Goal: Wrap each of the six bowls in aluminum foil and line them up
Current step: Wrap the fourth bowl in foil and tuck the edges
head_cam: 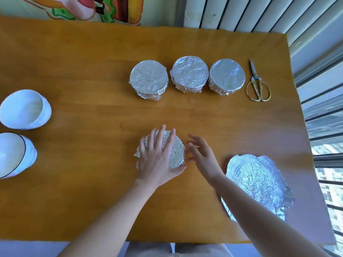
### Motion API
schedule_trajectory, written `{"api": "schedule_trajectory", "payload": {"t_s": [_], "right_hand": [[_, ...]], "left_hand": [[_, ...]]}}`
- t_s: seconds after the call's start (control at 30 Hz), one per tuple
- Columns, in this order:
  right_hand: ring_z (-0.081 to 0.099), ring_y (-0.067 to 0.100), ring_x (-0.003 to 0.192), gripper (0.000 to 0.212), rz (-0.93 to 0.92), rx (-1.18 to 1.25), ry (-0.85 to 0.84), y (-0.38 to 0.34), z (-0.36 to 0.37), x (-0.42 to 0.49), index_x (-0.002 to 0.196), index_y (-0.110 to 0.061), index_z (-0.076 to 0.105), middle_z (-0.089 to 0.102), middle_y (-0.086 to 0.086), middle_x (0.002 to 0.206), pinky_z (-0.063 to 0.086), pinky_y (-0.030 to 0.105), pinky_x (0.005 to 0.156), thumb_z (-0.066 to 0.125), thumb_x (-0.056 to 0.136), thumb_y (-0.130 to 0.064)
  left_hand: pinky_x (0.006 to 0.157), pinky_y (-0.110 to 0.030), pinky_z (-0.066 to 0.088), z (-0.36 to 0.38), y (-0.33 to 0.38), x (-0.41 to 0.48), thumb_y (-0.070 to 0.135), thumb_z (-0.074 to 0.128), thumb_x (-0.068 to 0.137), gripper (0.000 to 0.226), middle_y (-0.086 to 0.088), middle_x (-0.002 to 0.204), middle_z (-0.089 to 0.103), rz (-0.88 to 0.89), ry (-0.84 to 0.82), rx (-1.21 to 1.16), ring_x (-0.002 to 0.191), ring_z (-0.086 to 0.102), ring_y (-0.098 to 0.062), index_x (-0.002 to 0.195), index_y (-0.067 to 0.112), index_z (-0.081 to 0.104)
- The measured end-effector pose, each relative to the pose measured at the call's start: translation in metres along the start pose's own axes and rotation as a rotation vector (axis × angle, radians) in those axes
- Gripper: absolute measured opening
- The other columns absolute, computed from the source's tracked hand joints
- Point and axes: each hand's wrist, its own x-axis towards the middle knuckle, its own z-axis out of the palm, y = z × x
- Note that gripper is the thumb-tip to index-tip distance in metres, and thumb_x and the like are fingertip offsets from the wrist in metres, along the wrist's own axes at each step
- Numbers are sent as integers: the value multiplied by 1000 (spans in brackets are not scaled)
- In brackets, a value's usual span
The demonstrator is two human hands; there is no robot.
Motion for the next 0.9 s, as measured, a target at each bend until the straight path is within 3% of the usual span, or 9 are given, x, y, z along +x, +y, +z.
{"api": "schedule_trajectory", "payload": {"t_s": [0.1, 0.23, 0.33, 0.43, 0.5, 0.57, 0.67, 0.77, 0.9], "right_hand": [[63, 11, 102, 28, 167, 130, -142, -5, 9, -9, 131, -20, 55, 65, 1, 114, 57, 31, 81, 49, 103, -19], [64, 6, 86, 30, 158, 62, -141, -12, 5, -4, 131, -17, 54, 63, 3, 107, 52, 20, 67, 50, 102, -14], [59, 11, 105, 52, 38, -166, -86, -14, -2, -1, 144, -19, 41, 54, 7, 130, 50, 27, 88, 61, 96, -17], [36, 16, 137, 94, -275, -508, -152, -26, -6, -2, 155, -20, 19, 31, 5, 150, 33, 33, 112, 74, 80, -38], [14, 23, 150, 121, -441, -778, -269, -40, 0, -3, 157, -22, 1, 11, 6, 161, 20, 41, 120, 71, 67, -61], [-4, 25, 152, 143, -513, -1069, -363, -49, 15, -4, 155, -24, -14, -8, 7, 164, 4, 42, 121, 73, 54, -75], [-25, 28, 148, 156, -568, -1369, -416, -43, 39, -3, 148, -24, -31, -26, 10, 161, -14, 43, 119, 74, 47, -82], [-29, 28, 146, 155, -536, -1447, -399, -34, 49, 1, 147, -24, -33, -28, 12, 160, -17, 45, 118, 73, 49, -82], [-17, 28, 151, 151, -507, -1462, -366, -30, 53, 3, 152, -22, -23, -18, 11, 163, -6, 45, 121, 73, 51, -80]], "left_hand": [[112, -59, 26, -2, 4, -1, 99, 22, 66, 120, -10, 163, 22, -59, -9, -40, 147, 26, -35, 158, 21, 18], [117, -67, 10, 1, 4, -2, 100, 31, 57, 132, -14, 166, 2, -53, -8, -64, 152, 4, -38, 159, 22, 4], [117, -65, -7, -6, 0, -3, 101, 33, 57, 134, -18, 165, -10, -34, 38, -124, 151, -9, -39, 159, 21, -3], [121, -53, -10, -14, -16, -14, 89, 38, 71, 119, -15, 165, -9, 5, 166, -351, 153, -8, -30, 159, 17, 2], [122, -42, -3, -16, -32, -24, 71, 34, 85, 95, -10, 166, 4, -9, 253, -533, 154, 3, -23, 158, 13, 15], [121, -43, 15, -11, -49, -35, 48, 32, 94, 69, -9, 159, 29, -83, 346, -608, 147, 25, -24, 152, 10, 33], [101, -45, 42, 0, -63, -52, 29, 33, 90, 51, -3, 128, 53, -257, 406, -741, 118, 51, -21, 134, 12, 54], [83, -39, 49, 13, -68, -69, 37, 40, 84, 49, 6, 111, 54, -379, 332, -858, 94, 53, -14, 127, 20, 56], [76, -29, 47, 23, -63, -87, 41, 58, 78, 49, 9, 113, 53, -274, 344, -807, 93, 52, -12, 122, 21, 53]]}}
